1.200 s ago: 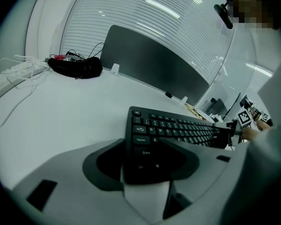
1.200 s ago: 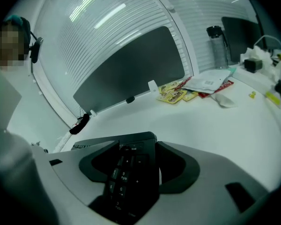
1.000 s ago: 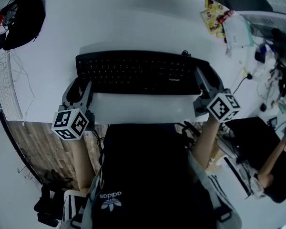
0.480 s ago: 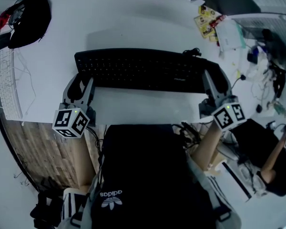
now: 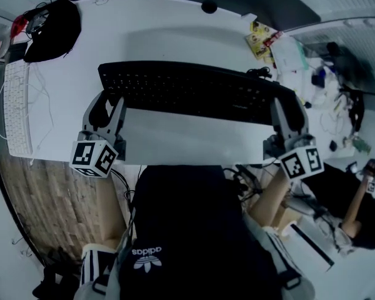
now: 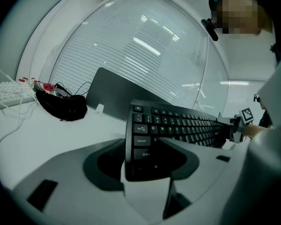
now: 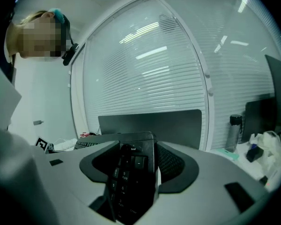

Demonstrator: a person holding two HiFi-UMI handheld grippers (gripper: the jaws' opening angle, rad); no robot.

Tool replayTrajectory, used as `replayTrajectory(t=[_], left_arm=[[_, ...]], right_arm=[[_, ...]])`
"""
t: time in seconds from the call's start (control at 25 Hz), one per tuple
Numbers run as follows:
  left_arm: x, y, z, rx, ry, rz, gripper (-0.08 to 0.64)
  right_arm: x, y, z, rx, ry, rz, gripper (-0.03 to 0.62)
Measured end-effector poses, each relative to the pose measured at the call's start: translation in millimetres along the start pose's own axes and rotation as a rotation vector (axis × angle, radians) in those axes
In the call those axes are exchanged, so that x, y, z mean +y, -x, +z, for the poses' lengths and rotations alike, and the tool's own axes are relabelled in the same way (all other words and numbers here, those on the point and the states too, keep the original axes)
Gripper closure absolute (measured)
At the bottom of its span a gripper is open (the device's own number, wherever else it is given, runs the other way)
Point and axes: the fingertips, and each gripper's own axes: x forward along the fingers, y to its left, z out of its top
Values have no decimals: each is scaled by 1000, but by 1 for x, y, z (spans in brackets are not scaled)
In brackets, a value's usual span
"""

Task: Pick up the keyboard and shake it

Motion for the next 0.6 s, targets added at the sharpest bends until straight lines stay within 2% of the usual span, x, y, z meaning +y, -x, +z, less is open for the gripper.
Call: replayTrajectory(t=[0.4, 0.6], left_arm=[[-25, 23, 51, -179, -69, -51, 339], [-41, 31, 73, -256, -70, -60, 339]], right_arm=[[21, 46, 56, -138, 116, 15, 351], [22, 63, 85, -202, 182, 28, 351]])
